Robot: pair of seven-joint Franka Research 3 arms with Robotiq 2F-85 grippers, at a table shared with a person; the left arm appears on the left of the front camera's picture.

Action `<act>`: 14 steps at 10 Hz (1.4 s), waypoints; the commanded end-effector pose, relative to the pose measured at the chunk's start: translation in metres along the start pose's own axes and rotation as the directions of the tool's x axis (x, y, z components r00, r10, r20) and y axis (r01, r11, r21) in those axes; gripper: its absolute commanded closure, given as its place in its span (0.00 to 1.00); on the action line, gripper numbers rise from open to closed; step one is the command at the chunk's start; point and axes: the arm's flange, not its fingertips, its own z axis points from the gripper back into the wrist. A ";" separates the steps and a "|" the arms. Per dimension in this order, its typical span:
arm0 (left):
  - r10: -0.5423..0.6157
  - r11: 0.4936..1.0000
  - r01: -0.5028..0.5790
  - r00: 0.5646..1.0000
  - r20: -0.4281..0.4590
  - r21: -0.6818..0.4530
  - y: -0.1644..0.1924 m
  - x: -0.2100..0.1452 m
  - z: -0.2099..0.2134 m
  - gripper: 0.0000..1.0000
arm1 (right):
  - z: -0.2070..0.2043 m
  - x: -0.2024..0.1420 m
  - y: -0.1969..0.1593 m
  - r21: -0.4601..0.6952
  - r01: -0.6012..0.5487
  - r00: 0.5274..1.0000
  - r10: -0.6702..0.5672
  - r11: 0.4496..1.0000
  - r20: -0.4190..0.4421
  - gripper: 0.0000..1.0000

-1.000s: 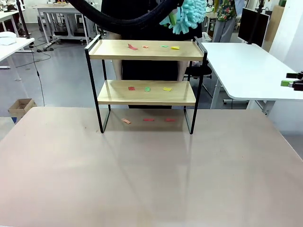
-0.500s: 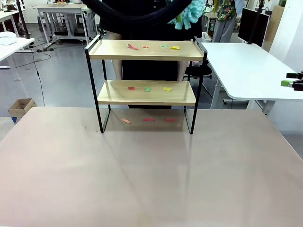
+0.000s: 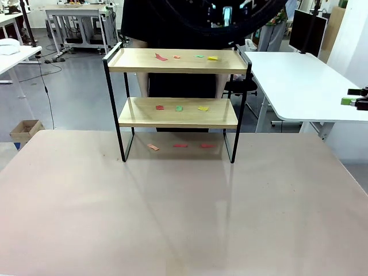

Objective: Clean the shelf.
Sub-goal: Clean the specific section of the Shelf indicated by the human with the Duster.

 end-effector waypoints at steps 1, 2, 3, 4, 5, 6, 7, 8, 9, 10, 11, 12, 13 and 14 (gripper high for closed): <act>0.073 0.997 -0.073 0.997 0.039 -0.009 -0.014 0.014 0.002 0.87 | -0.001 0.002 0.001 0.003 -0.005 1.000 0.005 1.000 -0.002 0.00; 0.109 0.994 -0.108 0.993 0.040 -0.022 -0.016 0.014 -0.007 0.87 | -0.001 0.002 0.001 0.003 -0.005 1.000 0.005 1.000 -0.002 0.00; 0.128 0.992 -0.127 0.992 0.025 -0.023 -0.019 0.013 -0.017 0.87 | -0.001 0.002 0.001 0.003 -0.005 1.000 0.005 1.000 -0.002 0.00; 0.142 0.990 -0.141 0.990 0.008 -0.018 -0.022 0.011 -0.027 0.87 | -0.001 0.002 0.001 0.003 -0.005 1.000 0.005 1.000 -0.002 0.00; 0.154 0.988 -0.154 0.988 -0.002 -0.009 -0.023 0.008 -0.036 0.87 | -0.001 0.002 0.001 0.003 -0.005 1.000 0.005 1.000 -0.002 0.00; 0.165 0.986 -0.165 0.986 0.000 0.008 -0.022 0.008 -0.044 0.87 | -0.001 0.002 0.001 0.003 -0.005 1.000 0.005 1.000 -0.002 0.00; 0.182 0.983 -0.182 0.983 -0.013 -0.001 -0.019 0.007 -0.049 0.87 | -0.001 0.002 0.001 0.003 -0.005 1.000 0.005 1.000 -0.002 0.00; 0.202 0.979 -0.204 0.978 -0.047 -0.024 -0.017 0.005 -0.056 0.87 | -0.001 0.002 0.001 0.003 -0.005 1.000 0.005 1.000 -0.002 0.00; 0.208 0.977 -0.211 0.975 -0.077 -0.028 -0.015 0.000 -0.065 0.87 | -0.001 0.002 0.001 0.003 -0.005 1.000 0.005 1.000 -0.002 0.00; 0.216 0.974 -0.223 0.969 -0.119 -0.049 -0.013 -0.003 -0.073 0.87 | -0.001 0.002 0.001 0.003 -0.005 1.000 0.005 1.000 -0.002 0.00; 0.222 0.971 -0.231 0.964 -0.144 -0.052 -0.011 -0.004 -0.080 0.87 | -0.001 0.002 0.001 0.003 -0.005 1.000 0.005 1.000 -0.002 0.00; 0.227 0.970 -0.238 0.961 -0.158 -0.054 -0.010 -0.006 -0.084 0.87 | -0.001 0.002 0.001 0.003 -0.005 1.000 0.005 1.000 -0.002 0.00; 0.237 0.969 -0.246 0.957 -0.164 -0.036 -0.009 -0.007 -0.087 0.87 | -0.001 0.002 0.001 0.003 -0.005 1.000 0.005 1.000 -0.002 0.00; 0.271 0.962 -0.270 0.945 -0.184 0.033 -0.008 -0.003 -0.086 0.87 | -0.001 0.002 0.001 0.003 -0.005 1.000 0.005 1.000 -0.002 0.00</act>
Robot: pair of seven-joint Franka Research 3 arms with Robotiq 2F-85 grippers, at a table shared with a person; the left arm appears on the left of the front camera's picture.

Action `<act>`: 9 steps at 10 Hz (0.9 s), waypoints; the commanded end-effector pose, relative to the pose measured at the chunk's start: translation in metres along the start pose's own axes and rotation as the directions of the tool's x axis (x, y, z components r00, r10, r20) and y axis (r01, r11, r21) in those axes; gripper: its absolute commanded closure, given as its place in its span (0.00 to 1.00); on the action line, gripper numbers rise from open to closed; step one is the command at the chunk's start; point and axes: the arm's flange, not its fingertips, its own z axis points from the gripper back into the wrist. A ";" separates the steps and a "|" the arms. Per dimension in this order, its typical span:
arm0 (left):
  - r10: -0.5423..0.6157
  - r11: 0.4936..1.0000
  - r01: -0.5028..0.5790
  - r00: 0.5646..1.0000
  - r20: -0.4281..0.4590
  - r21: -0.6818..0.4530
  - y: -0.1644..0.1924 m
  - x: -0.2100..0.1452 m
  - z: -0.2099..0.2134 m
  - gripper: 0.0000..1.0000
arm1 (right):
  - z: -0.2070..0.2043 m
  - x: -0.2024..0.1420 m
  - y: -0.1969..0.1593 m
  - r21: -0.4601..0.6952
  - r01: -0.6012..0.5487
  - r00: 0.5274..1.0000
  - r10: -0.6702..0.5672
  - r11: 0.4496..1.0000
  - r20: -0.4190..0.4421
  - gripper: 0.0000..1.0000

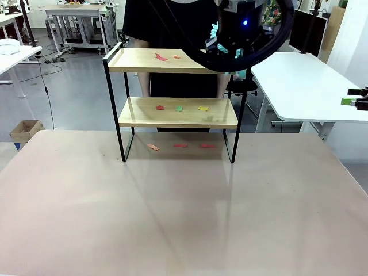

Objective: Clean the shelf.
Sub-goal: Clean the specific section of the Shelf indicated by the human with the Duster.

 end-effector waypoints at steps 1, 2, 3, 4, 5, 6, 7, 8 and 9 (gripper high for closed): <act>-0.009 1.000 0.009 1.000 0.009 -0.020 -0.003 -0.001 0.003 0.87 | -0.001 0.002 0.001 0.003 -0.005 1.000 0.005 1.000 -0.002 0.00; -0.009 1.000 0.009 1.000 0.009 -0.020 -0.003 -0.001 0.003 0.87 | -0.001 0.002 0.001 0.003 -0.005 1.000 0.005 1.000 -0.002 0.00; -0.009 1.000 0.009 1.000 0.009 -0.020 -0.003 -0.001 0.003 0.87 | -0.001 0.002 0.001 0.003 -0.005 1.000 0.005 1.000 -0.002 0.00; -0.003 1.000 0.003 1.000 0.002 -0.006 -0.002 0.000 0.001 0.87 | -0.001 0.002 0.001 0.003 -0.005 1.000 0.005 1.000 -0.002 0.00; -0.003 1.000 0.003 1.000 -0.017 0.009 0.005 0.006 0.006 0.87 | -0.001 0.002 0.001 0.003 -0.005 1.000 0.005 1.000 -0.002 0.00; -0.001 1.000 0.001 1.000 -0.028 0.024 0.015 0.009 0.010 0.87 | -0.001 0.002 0.001 0.003 -0.005 1.000 0.005 1.000 -0.002 0.00; 0.003 0.999 -0.001 0.999 -0.038 0.038 0.028 0.011 0.015 0.87 | -0.001 0.002 0.001 0.003 -0.005 1.000 0.005 1.000 -0.002 0.00; 0.009 0.999 -0.007 0.999 -0.052 0.042 0.041 0.014 0.020 0.87 | -0.001 0.002 0.001 0.003 -0.005 1.000 0.005 1.000 -0.002 0.00; 0.022 0.999 -0.019 0.998 -0.054 0.047 0.056 0.019 0.026 0.87 | -0.001 0.002 0.001 0.003 -0.005 1.000 0.005 1.000 -0.002 0.00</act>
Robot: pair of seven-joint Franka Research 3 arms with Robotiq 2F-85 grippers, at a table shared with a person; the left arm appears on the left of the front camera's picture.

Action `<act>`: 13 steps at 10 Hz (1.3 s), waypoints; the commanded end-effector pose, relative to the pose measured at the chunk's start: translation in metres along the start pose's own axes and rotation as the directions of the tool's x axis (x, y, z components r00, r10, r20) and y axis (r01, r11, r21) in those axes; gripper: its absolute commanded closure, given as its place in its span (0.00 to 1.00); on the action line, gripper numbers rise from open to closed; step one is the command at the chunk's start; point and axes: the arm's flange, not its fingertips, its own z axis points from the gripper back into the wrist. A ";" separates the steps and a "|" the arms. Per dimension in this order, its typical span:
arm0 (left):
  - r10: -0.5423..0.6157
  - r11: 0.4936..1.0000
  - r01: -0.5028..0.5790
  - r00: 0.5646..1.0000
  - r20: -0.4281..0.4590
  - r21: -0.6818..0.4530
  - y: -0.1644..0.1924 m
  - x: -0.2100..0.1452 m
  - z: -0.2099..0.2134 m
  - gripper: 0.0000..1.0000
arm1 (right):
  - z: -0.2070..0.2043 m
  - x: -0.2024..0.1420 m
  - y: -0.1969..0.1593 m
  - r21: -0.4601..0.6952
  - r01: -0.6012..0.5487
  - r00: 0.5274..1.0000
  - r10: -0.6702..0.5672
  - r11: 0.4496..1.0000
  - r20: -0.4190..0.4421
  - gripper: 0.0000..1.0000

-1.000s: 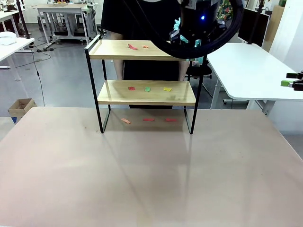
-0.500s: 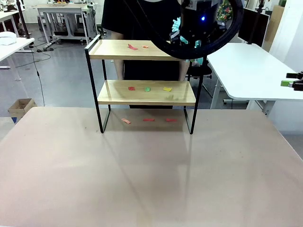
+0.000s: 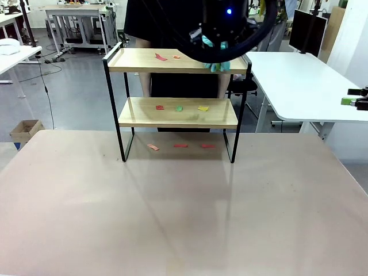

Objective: Clean the shelf.
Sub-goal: Clean the specific section of the Shelf indicated by the human with the Duster.

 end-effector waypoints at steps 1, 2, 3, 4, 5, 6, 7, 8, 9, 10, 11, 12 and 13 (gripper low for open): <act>0.001 1.000 -0.001 1.000 -0.019 0.024 0.040 -0.001 0.010 0.87 | -0.001 0.002 0.001 0.003 -0.005 1.000 0.005 1.000 -0.002 0.00; 0.011 0.999 -0.010 1.000 -0.011 0.047 0.054 -0.001 0.011 0.87 | -0.001 0.002 0.001 0.003 -0.005 1.000 0.005 1.000 -0.002 0.00; 0.002 0.997 -0.001 1.000 -0.005 0.079 0.067 0.002 0.012 0.87 | -0.001 0.002 0.001 0.003 -0.005 1.000 0.005 1.000 -0.002 0.00; -0.013 0.992 0.012 1.000 0.007 0.123 0.080 0.004 0.012 0.87 | -0.001 0.002 0.001 0.003 -0.005 1.000 0.005 1.000 -0.002 0.00; -0.022 0.987 0.019 1.000 0.017 0.162 0.097 0.003 0.013 0.87 | -0.001 0.002 0.001 0.003 -0.005 1.000 0.005 1.000 -0.002 0.00; -0.022 0.983 0.018 1.000 0.019 0.184 0.111 0.002 0.015 0.87 | -0.001 0.002 0.001 0.003 -0.005 1.000 0.005 1.000 -0.002 0.00; -0.024 0.980 0.018 0.999 0.028 0.198 0.124 0.006 0.021 0.87 | -0.001 0.002 0.001 0.003 -0.005 1.000 0.005 1.000 -0.002 0.00; -0.035 0.971 0.026 0.999 0.035 0.239 0.136 0.010 0.030 0.87 | -0.001 0.002 0.001 0.003 -0.005 1.000 0.005 1.000 -0.002 0.00; -0.046 0.961 0.035 0.998 0.035 0.275 0.150 0.012 0.039 0.87 | -0.001 0.002 0.001 0.003 -0.005 1.000 0.005 1.000 -0.002 0.00; -0.058 0.939 0.039 0.997 0.044 0.343 0.161 0.014 0.045 0.87 | -0.001 0.002 0.001 0.003 -0.005 1.000 0.005 1.000 -0.002 0.00; -0.081 0.901 0.043 0.994 0.070 0.432 0.169 0.014 0.052 0.87 | -0.001 0.002 0.001 0.003 -0.005 1.000 0.005 1.000 -0.002 0.00; -0.109 0.883 0.047 0.988 0.107 0.466 0.166 0.012 0.059 0.87 | -0.001 0.002 0.001 0.003 -0.005 1.000 0.005 1.000 -0.002 0.00; -0.150 0.880 0.069 0.979 0.138 0.470 0.154 0.007 0.068 0.87 | -0.001 0.002 0.001 0.003 -0.005 1.000 0.005 1.000 -0.002 0.00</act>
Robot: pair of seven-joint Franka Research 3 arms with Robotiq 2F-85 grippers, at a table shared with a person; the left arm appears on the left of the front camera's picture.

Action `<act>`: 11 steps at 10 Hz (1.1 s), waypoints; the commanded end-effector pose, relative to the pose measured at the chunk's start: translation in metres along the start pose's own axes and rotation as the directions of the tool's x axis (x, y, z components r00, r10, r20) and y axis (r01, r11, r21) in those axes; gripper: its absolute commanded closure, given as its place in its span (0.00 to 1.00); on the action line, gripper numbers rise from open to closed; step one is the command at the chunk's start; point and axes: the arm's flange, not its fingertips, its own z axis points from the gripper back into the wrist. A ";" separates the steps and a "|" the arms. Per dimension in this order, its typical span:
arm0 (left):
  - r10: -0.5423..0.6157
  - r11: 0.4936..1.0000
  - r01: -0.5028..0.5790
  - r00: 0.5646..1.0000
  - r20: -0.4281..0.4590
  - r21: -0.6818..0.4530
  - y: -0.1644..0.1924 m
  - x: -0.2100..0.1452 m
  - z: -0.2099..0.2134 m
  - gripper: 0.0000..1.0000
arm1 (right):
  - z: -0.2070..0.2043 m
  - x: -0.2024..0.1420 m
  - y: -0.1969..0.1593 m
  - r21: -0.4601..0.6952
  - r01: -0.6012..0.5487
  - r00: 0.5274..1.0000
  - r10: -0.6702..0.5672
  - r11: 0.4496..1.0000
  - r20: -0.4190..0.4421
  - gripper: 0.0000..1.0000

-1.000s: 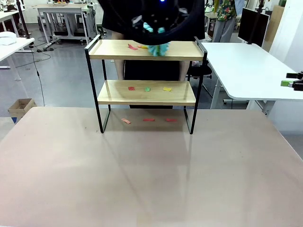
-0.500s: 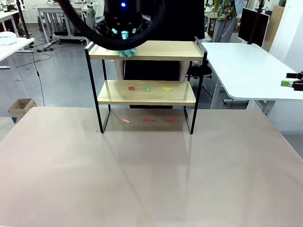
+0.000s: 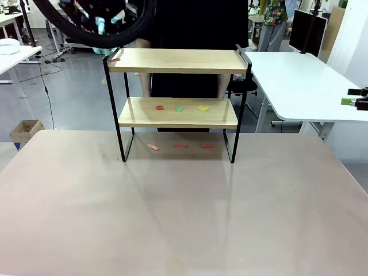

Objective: Clean the shelf.
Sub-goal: Clean the specific section of the Shelf indicated by the human with the Duster.

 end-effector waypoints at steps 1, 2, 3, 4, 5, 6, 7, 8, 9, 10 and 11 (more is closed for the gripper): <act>-0.057 0.997 0.051 0.993 0.099 0.058 -0.014 -0.007 0.022 0.87 | -0.001 0.003 0.001 0.003 -0.005 1.000 0.005 1.000 -0.002 0.00; -0.070 0.997 0.071 0.991 0.117 0.001 -0.021 -0.007 0.036 0.87 | -0.001 0.003 0.001 0.003 -0.005 1.000 0.005 1.000 -0.002 0.00; -0.066 0.989 0.083 0.988 0.141 -0.121 -0.028 -0.008 0.048 0.87 | -0.001 0.003 0.001 0.003 -0.005 1.000 0.005 1.000 -0.002 0.00; -0.054 0.998 0.053 0.995 0.080 0.019 -0.017 -0.012 0.027 0.87 | -0.001 0.003 0.001 0.003 -0.005 1.000 0.005 1.000 -0.002 0.00; -0.054 0.998 0.053 0.995 0.080 0.019 -0.017 -0.012 0.027 0.87 | -0.001 0.003 0.001 0.003 -0.005 1.000 0.005 1.000 -0.002 0.00; -0.054 0.998 0.053 0.995 0.080 0.019 -0.017 -0.012 0.027 0.87 | -0.001 0.003 0.001 0.003 -0.005 1.000 0.005 1.000 -0.002 0.00; -0.054 0.998 0.053 0.995 0.080 0.019 -0.017 -0.012 0.027 0.87 | -0.001 0.003 0.001 0.003 -0.005 1.000 0.005 1.000 -0.002 0.00; -0.061 0.998 0.062 0.995 0.084 0.000 -0.025 -0.011 0.030 0.87 | -0.001 0.003 0.001 0.003 -0.005 1.000 0.005 1.000 -0.002 0.00; -0.131 0.985 0.141 0.987 0.097 -0.097 -0.024 -0.010 0.034 0.87 | -0.001 0.003 0.001 0.003 -0.005 1.000 0.005 1.000 -0.002 0.00; -0.150 0.969 0.164 0.985 0.091 -0.186 -0.008 -0.008 0.036 0.87 | -0.001 0.003 0.001 0.003 -0.005 1.000 0.005 1.000 -0.002 0.00; -0.159 0.948 0.176 0.984 0.085 -0.265 0.008 -0.007 0.039 0.87 | -0.001 0.003 0.001 0.003 -0.005 1.000 0.005 1.000 -0.002 0.00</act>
